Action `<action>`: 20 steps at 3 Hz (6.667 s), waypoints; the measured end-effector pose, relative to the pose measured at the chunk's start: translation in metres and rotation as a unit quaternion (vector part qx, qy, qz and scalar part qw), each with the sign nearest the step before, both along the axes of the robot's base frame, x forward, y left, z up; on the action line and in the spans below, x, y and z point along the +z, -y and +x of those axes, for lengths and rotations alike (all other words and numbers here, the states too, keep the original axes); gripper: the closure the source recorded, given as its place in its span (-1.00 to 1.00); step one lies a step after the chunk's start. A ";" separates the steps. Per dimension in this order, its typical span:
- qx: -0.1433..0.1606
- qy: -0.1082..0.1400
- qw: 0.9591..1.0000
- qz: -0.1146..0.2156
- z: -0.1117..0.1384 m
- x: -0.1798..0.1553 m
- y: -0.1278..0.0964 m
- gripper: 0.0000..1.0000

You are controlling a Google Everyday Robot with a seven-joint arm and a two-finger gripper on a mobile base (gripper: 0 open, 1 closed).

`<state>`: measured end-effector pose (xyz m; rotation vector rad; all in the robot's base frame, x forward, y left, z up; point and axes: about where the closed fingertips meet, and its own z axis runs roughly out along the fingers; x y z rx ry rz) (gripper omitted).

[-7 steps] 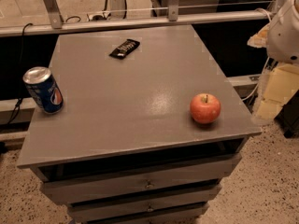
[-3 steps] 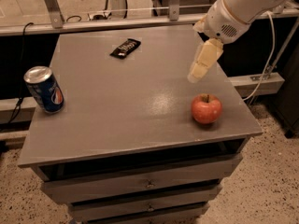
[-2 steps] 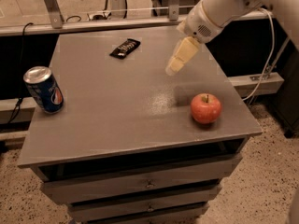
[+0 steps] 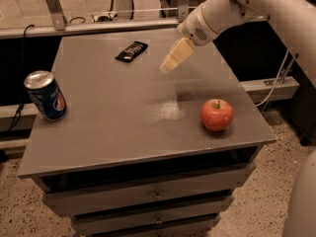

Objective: Move rxbar chocolate near apple

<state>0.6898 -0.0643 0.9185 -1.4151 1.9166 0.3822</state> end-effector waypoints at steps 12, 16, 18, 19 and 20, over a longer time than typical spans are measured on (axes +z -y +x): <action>-0.093 0.021 0.989 0.112 0.167 -0.089 -0.111 0.68; -0.093 0.022 0.989 0.112 0.167 -0.083 -0.111 1.00; -0.093 0.022 0.989 0.112 0.167 -0.083 -0.111 1.00; -0.088 0.082 0.988 0.096 0.134 -0.020 -0.085 1.00; -0.105 0.178 0.977 0.050 0.096 0.045 -0.046 1.00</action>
Offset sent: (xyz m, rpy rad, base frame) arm 0.0682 0.0556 -0.0406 0.1213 -0.0361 -0.1284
